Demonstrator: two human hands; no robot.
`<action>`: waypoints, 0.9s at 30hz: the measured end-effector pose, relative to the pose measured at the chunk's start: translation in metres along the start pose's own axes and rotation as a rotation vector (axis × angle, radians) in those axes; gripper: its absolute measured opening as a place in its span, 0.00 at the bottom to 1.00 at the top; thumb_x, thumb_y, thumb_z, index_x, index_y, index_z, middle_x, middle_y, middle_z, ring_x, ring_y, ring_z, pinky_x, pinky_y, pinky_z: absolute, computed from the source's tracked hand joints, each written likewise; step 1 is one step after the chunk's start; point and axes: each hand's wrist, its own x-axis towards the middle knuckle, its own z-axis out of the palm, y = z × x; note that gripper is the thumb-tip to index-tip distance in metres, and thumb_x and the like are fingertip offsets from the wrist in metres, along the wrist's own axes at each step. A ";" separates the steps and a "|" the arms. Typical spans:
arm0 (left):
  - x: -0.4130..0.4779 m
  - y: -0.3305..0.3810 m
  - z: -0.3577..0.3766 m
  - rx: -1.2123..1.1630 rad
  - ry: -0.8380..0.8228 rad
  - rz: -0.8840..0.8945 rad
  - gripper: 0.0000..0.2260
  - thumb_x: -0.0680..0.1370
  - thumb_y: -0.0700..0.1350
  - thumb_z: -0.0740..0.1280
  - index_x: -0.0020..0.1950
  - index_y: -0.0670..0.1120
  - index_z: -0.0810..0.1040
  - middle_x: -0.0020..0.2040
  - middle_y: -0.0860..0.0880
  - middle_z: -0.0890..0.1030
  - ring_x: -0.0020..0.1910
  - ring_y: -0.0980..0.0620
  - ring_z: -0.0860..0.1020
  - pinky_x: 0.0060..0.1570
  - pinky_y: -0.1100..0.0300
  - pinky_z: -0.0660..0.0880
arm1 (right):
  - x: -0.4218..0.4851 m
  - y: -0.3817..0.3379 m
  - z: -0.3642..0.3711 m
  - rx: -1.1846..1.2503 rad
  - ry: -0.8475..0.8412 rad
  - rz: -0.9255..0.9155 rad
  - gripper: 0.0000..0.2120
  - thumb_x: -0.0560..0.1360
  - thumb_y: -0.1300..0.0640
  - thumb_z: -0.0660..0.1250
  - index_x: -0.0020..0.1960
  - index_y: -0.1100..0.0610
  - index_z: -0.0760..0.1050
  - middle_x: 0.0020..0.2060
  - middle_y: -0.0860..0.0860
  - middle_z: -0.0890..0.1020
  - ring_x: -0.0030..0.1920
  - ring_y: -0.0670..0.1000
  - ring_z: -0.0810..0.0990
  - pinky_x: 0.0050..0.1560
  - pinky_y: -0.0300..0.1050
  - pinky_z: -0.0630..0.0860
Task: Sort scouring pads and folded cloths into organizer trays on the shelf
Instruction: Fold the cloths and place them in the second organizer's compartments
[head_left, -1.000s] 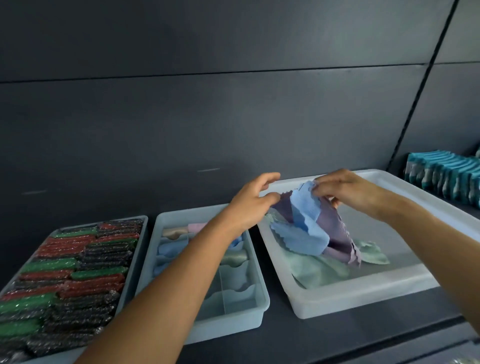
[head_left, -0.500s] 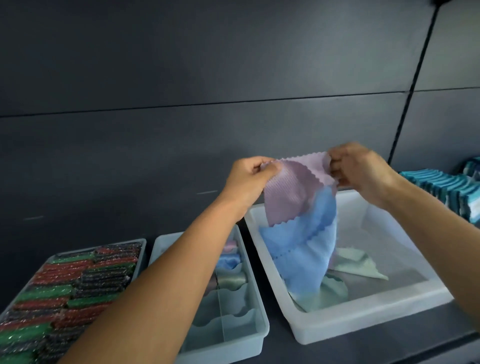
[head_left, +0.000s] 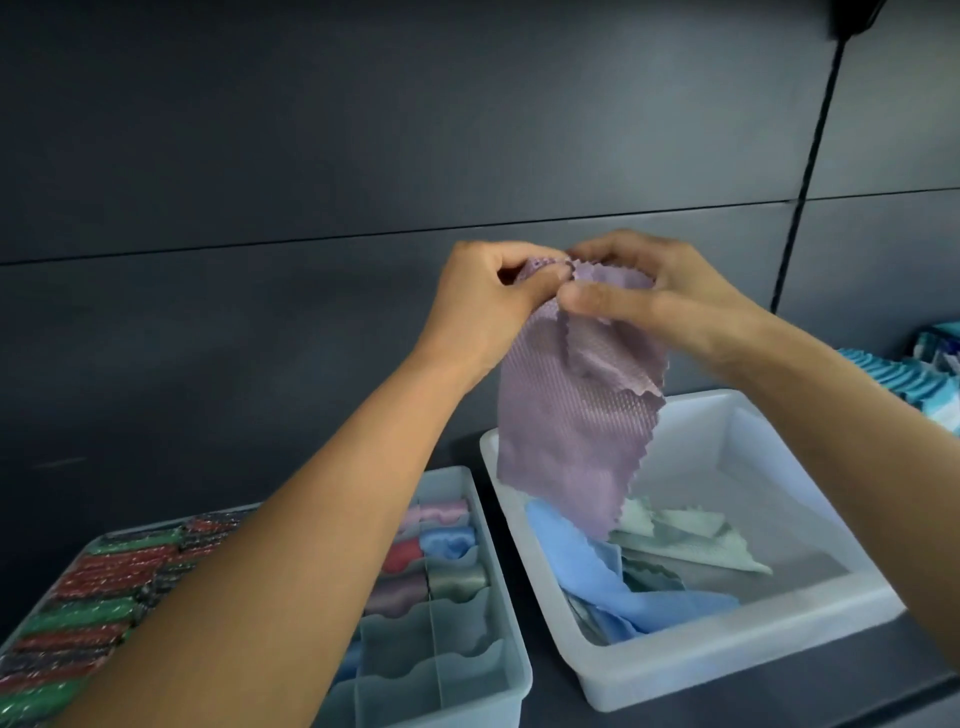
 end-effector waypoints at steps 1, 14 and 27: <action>0.000 0.004 -0.005 0.015 0.005 0.019 0.05 0.75 0.38 0.72 0.49 0.44 0.86 0.43 0.52 0.87 0.46 0.55 0.84 0.52 0.55 0.81 | 0.004 -0.004 0.003 -0.164 0.003 -0.041 0.19 0.68 0.49 0.75 0.56 0.50 0.77 0.50 0.44 0.81 0.52 0.43 0.79 0.52 0.38 0.76; -0.027 0.022 -0.082 0.223 -0.044 -0.011 0.06 0.73 0.40 0.74 0.45 0.51 0.86 0.42 0.55 0.86 0.46 0.57 0.84 0.54 0.55 0.80 | 0.015 -0.028 0.062 -0.199 -0.112 -0.171 0.09 0.71 0.62 0.68 0.36 0.62 0.70 0.30 0.51 0.69 0.31 0.48 0.67 0.32 0.51 0.68; -0.070 -0.018 -0.117 0.165 0.330 -0.238 0.03 0.72 0.43 0.76 0.41 0.47 0.83 0.40 0.50 0.84 0.38 0.53 0.81 0.42 0.62 0.79 | 0.004 -0.019 0.110 0.403 0.077 0.130 0.10 0.69 0.61 0.76 0.37 0.61 0.75 0.28 0.56 0.75 0.23 0.48 0.70 0.24 0.37 0.69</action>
